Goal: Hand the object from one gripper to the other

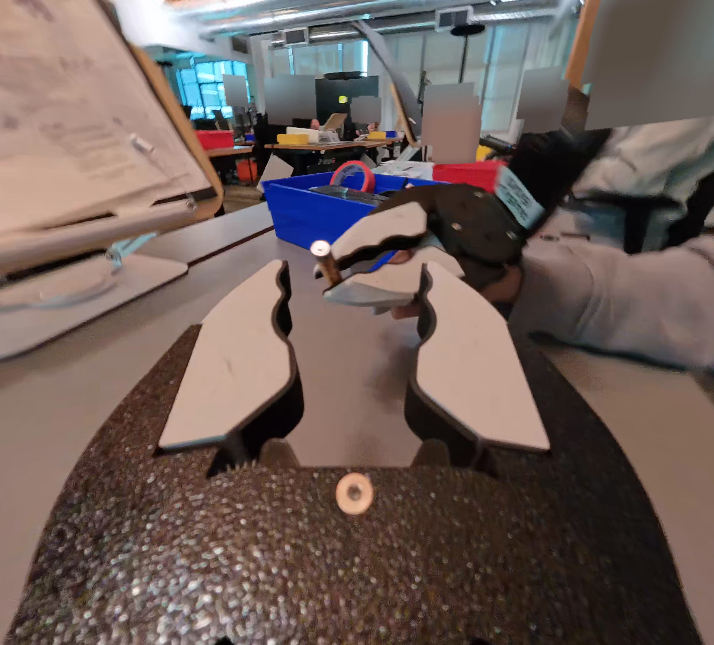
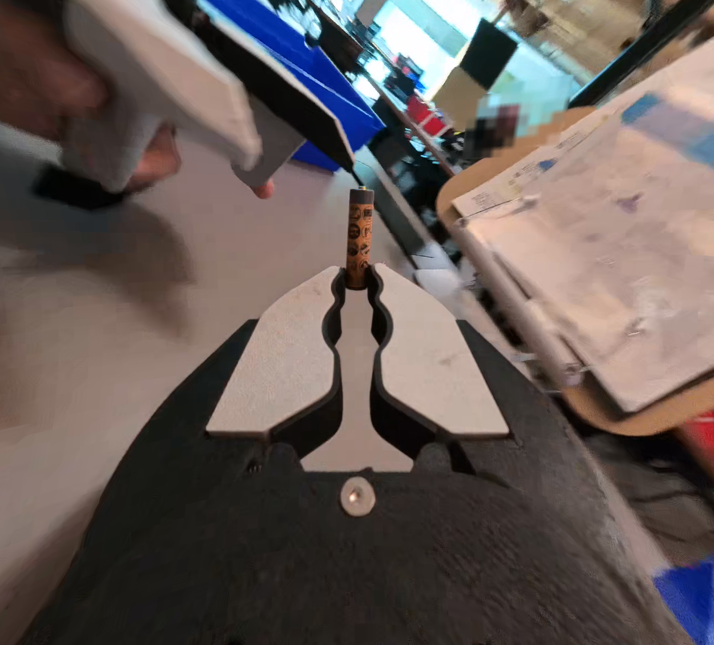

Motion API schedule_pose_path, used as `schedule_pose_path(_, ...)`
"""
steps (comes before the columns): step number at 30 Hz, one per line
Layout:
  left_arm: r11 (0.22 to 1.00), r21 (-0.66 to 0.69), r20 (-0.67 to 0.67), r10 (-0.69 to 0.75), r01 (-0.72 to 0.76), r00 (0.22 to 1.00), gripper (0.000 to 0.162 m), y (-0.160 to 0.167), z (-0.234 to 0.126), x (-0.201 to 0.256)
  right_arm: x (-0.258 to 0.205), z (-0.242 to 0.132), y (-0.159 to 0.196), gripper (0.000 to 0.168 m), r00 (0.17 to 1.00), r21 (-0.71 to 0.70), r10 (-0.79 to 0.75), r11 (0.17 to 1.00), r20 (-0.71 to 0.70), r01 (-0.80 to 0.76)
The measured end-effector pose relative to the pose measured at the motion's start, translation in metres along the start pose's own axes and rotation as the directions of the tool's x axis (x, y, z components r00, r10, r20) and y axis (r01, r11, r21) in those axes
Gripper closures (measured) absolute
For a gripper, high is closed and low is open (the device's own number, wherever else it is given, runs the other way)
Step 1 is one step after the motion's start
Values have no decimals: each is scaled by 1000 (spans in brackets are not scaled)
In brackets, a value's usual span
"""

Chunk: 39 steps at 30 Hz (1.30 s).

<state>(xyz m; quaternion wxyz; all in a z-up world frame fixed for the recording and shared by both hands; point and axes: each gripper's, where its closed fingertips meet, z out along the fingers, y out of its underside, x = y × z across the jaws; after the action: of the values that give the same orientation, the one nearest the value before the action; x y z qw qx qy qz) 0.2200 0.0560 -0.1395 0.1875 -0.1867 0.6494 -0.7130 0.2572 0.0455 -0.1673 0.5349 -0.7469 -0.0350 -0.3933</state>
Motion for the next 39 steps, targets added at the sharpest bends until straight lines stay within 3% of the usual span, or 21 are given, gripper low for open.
schedule_pose_path(3, 996, -5, 51, -84, 85, 995, 107, 3, -2, -14, -2, 3, 1, 157, 976, -70, -205, 977, -74, 200)
schedule_pose_path(6, 994, -16, 79, -102, 104, 992, 118, 7, -3, -19, -8, 6, -2, 158, 973, -73, -215, 975, -80, 209)
schedule_pose_path(13, 1000, -8, -6, -7, 7, 1000, 143, 5, -1, -2, -33, 5, -21, 157, 975, 64, 144, 986, 167, -157)
schedule_pose_path(18, 996, 86, -68, 24, -18, 997, 144, -11, -6, 8, -38, -7, -42, 157, 809, 123, 417, 855, 414, -504)
schedule_pose_path(23, 997, 75, -134, 7, 3, 991, 151, -14, -7, 16, -45, -14, -48, 158, 678, 82, 489, 776, 549, -626)
schedule_pose_path(26, 997, 76, -54, 1, 3, 999, 152, -17, -7, 6, -33, -8, -43, 157, 761, 145, 494, 792, 420, -593)
schedule_pose_path(30, 983, 161, 102, -102, 85, 990, 152, -31, -16, -17, -24, 4, -22, 135, 933, 118, 323, 932, 161, -343)
schedule_pose_path(35, 987, 134, 182, -117, 93, 976, 152, -25, -14, -24, -16, 4, -34, 139, 977, 174, 213, 963, -21, -207)
schedule_pose_path(39, 979, 152, 164, -159, 134, 974, 152, -23, -10, -19, -20, 4, -37, 145, 989, 174, 137, 977, -51, -126)
